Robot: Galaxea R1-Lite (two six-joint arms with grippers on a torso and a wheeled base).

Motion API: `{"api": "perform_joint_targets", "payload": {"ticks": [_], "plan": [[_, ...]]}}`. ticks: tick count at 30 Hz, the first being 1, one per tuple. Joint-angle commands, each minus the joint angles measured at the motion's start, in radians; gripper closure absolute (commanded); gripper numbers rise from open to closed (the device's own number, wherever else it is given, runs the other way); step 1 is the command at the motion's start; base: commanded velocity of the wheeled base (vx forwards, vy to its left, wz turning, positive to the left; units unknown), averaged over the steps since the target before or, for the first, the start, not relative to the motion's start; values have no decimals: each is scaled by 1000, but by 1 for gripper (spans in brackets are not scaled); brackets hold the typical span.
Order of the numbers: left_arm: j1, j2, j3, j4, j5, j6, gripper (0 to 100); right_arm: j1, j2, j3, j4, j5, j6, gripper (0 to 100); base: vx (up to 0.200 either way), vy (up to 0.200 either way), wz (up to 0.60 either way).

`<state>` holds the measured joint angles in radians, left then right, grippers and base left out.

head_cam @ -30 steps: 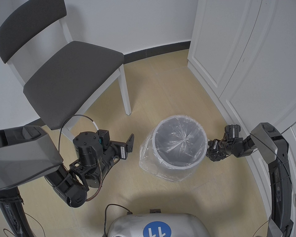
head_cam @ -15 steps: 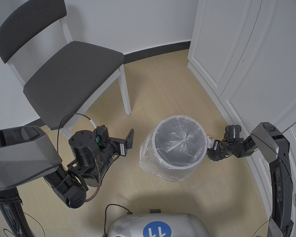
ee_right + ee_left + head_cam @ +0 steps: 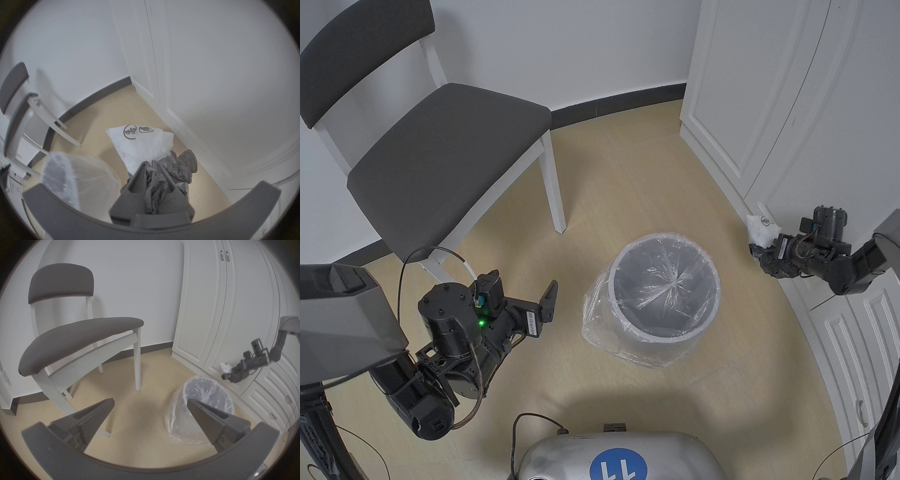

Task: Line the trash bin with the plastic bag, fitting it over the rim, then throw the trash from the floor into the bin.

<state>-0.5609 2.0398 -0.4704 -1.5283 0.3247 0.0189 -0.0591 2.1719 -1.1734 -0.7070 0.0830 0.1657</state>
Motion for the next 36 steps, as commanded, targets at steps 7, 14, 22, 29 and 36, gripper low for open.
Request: {"api": "perform_joint_targets", "payload": {"ticks": [7, 14, 22, 29, 36], "plan": [[52, -141, 196, -9, 5, -97, 0, 346, -460, 83, 290, 27, 308, 100, 0, 0, 0], [70, -142, 182, -7, 2, -120, 0, 483, -400, 35, 366, 17, 434, 100, 0, 0, 0], [68, -170, 191, -9, 2, -120, 0, 498, -202, -180, 609, -14, 543, 100, 0, 0, 0], [73, -185, 191, -7, 1, -120, 0, 486, -17, -275, 640, -15, 560, 100, 0, 0, 0], [84, -182, 185, -7, 1, -120, 0, 466, 68, -333, 670, -19, 572, 100, 0, 0, 0]]}}
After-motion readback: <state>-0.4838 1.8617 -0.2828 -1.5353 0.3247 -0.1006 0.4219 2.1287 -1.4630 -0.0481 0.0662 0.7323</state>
